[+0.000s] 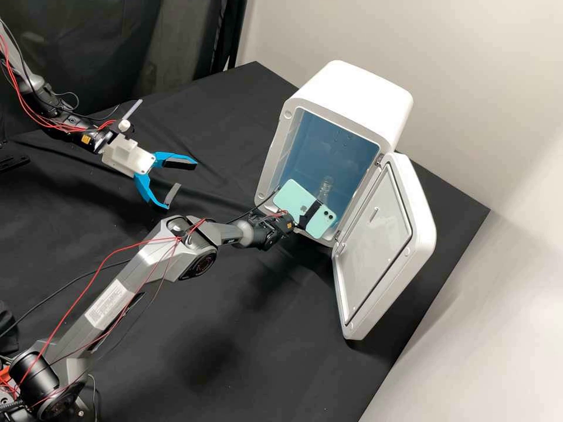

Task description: Place the flask in the incubator

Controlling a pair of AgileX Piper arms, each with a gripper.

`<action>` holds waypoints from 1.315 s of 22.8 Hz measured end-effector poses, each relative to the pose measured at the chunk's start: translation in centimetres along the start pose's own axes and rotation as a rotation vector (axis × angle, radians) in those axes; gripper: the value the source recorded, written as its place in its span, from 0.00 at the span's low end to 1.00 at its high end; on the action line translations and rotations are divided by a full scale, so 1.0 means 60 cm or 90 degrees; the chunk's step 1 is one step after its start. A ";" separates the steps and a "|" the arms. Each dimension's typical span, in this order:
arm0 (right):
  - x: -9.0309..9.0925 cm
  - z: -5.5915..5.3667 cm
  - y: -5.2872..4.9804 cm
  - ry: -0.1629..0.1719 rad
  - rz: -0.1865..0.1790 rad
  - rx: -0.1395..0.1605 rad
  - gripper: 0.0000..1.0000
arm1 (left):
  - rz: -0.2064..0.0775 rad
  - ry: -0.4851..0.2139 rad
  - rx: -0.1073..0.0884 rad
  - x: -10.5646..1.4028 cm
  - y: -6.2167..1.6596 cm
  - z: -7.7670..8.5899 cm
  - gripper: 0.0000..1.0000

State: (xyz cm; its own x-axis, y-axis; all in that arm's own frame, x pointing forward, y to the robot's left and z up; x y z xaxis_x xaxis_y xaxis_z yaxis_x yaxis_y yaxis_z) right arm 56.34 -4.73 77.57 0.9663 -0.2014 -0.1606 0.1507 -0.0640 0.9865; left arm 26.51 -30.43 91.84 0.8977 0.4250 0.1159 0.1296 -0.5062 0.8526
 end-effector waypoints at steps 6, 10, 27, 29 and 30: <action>0.000 -0.001 -0.001 0.000 0.000 0.000 1.00 | 0.000 0.000 0.000 0.000 0.000 0.000 1.00; 0.000 -0.001 -0.001 0.000 0.000 0.000 1.00 | 0.000 0.000 0.000 0.000 0.000 0.000 1.00; -0.005 -0.016 0.011 0.016 0.003 0.028 1.00 | 0.000 0.000 0.000 0.000 0.000 0.000 1.00; -0.005 -0.016 0.011 0.016 0.003 0.032 1.00 | 0.000 0.000 0.000 0.000 0.000 0.000 1.00; -0.005 -0.016 0.011 0.017 0.002 0.033 1.00 | 0.000 0.000 0.000 0.000 0.000 0.000 1.00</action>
